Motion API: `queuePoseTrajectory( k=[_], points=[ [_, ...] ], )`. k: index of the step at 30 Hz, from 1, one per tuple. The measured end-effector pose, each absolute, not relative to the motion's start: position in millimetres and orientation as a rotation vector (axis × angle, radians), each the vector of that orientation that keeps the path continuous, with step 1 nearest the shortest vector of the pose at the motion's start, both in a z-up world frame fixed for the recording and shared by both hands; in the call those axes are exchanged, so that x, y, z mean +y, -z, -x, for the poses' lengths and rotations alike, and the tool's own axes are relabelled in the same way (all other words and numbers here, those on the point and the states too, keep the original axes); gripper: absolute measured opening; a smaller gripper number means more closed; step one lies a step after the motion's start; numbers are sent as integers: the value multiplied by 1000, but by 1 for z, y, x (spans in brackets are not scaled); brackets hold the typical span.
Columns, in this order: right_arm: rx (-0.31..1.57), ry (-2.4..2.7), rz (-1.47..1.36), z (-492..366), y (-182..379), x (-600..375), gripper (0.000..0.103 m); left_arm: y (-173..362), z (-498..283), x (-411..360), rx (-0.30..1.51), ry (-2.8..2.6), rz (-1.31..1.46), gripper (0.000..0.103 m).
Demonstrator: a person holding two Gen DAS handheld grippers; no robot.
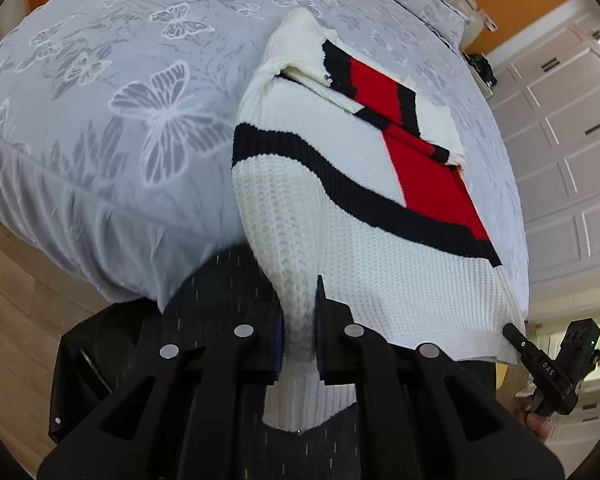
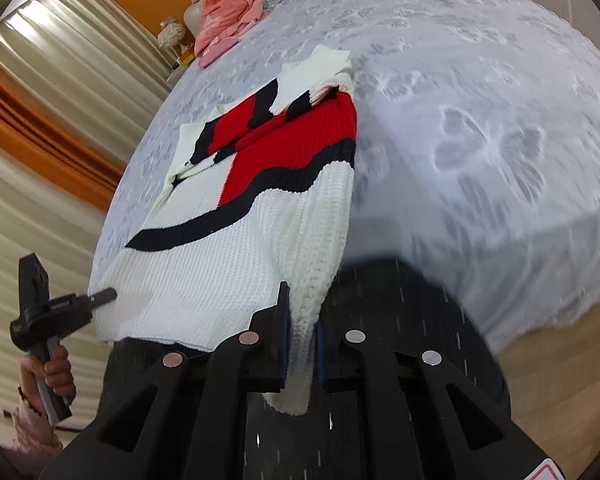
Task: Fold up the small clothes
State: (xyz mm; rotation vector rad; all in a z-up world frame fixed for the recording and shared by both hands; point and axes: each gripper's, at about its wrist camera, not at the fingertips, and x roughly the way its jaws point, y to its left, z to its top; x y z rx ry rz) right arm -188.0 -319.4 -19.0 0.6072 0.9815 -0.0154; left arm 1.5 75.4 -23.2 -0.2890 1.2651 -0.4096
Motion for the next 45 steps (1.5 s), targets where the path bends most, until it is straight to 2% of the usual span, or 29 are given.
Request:
queuePoseTrajectory(
  k=[12,17,26,35,39,45],
  points=[
    [992,-2,-648,270,-5,-299,10,-8,85,102,1277,441,282,11],
    [976,-3,-675,282,-13,-296,10,-19,96,107,1275,435,321,11],
    [908,10,-644,243,-22,-313,10,-25,67,91,1226,427,302,12],
    [821,31,-618,156,-37,-340,10,-41,-7,62,1112,411,298,12],
    [820,45,-646,146,-29,-346,10,-40,-25,63,1106,387,331,12],
    [865,25,-683,167,-16,-335,11,-30,-4,65,1138,378,306,12]
  ],
)
